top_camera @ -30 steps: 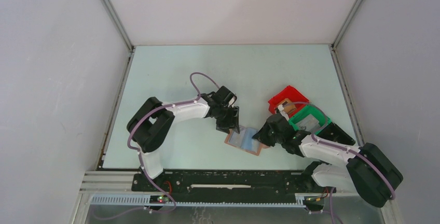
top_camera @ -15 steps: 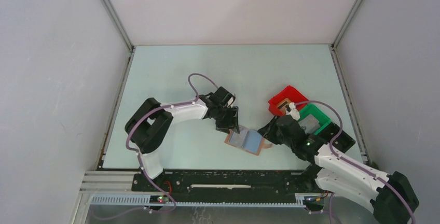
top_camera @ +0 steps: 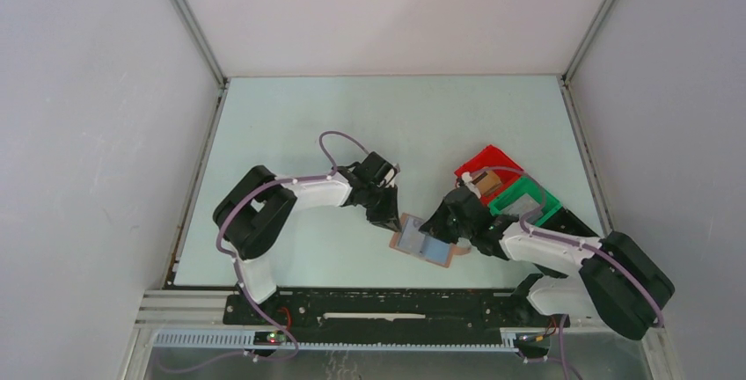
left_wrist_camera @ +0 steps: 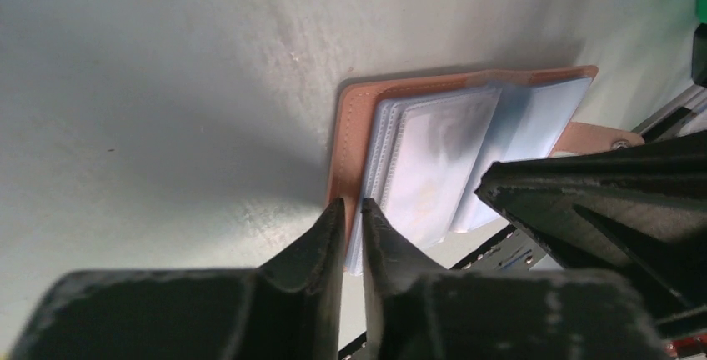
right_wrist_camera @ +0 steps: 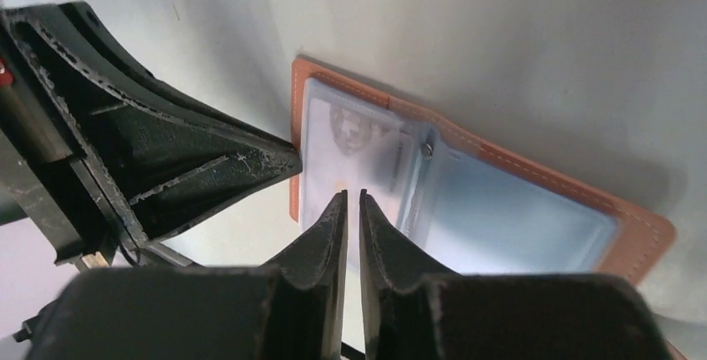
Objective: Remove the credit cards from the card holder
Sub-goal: Remove the credit card from the card holder.
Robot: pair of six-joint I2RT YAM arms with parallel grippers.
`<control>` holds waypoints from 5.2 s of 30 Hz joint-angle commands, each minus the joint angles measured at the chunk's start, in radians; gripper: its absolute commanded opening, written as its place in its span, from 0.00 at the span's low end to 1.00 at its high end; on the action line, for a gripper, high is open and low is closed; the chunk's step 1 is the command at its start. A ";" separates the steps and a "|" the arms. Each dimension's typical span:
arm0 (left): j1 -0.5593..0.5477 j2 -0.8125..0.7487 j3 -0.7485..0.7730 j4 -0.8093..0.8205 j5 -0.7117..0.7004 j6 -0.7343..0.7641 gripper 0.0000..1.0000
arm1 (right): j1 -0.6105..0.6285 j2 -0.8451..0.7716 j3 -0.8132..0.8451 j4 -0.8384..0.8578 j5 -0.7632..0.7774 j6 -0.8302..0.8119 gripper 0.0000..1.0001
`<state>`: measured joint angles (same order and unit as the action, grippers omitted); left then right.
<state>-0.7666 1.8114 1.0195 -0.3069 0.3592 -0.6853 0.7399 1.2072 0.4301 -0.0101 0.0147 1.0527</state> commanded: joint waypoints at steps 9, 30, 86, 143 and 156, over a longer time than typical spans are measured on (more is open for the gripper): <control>-0.019 0.057 -0.073 0.002 -0.005 -0.010 0.00 | -0.070 0.059 -0.022 0.035 -0.055 -0.027 0.12; -0.006 -0.118 -0.069 -0.025 -0.049 0.053 0.15 | 0.008 0.101 -0.045 0.171 -0.081 -0.011 0.19; -0.086 -0.107 0.075 -0.048 0.056 0.036 0.40 | -0.137 -0.381 -0.114 -0.138 -0.073 -0.105 0.23; 0.000 0.009 -0.180 0.489 0.237 -0.285 0.00 | -0.129 0.044 -0.221 0.136 -0.118 -0.056 0.17; 0.089 -0.105 -0.256 0.363 0.199 -0.163 0.00 | -0.139 0.040 -0.228 0.139 -0.119 -0.055 0.17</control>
<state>-0.6987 1.7508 0.7776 0.0940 0.6067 -0.9241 0.6125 1.2125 0.2424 0.2470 -0.1581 0.9981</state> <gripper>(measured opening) 0.007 0.171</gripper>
